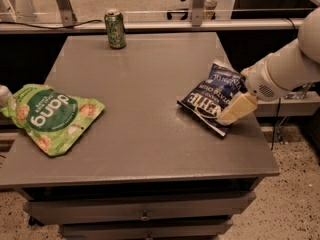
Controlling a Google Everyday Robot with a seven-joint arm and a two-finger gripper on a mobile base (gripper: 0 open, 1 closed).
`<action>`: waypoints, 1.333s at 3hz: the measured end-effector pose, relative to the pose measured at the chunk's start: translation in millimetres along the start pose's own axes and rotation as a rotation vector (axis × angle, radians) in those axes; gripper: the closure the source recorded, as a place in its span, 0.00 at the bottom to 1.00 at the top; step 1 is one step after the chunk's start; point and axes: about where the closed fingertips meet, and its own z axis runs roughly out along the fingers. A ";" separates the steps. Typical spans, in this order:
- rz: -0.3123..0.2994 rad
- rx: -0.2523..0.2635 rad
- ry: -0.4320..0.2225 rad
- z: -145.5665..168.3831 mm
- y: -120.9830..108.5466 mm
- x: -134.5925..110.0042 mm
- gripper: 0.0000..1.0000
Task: Move blue chip bag near green can
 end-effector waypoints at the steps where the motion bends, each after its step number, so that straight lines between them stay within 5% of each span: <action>1: 0.025 0.001 -0.006 11.8 -6.6 -1.0 0.41; 3: 0.039 0.012 -0.016 13.0 -17.2 -8.1 0.88; 4: 0.030 0.031 -0.040 3.4 -26.9 -24.5 1.00</action>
Offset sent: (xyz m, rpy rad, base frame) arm 0.0227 -0.0007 -0.0155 0.0331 0.0157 -0.0509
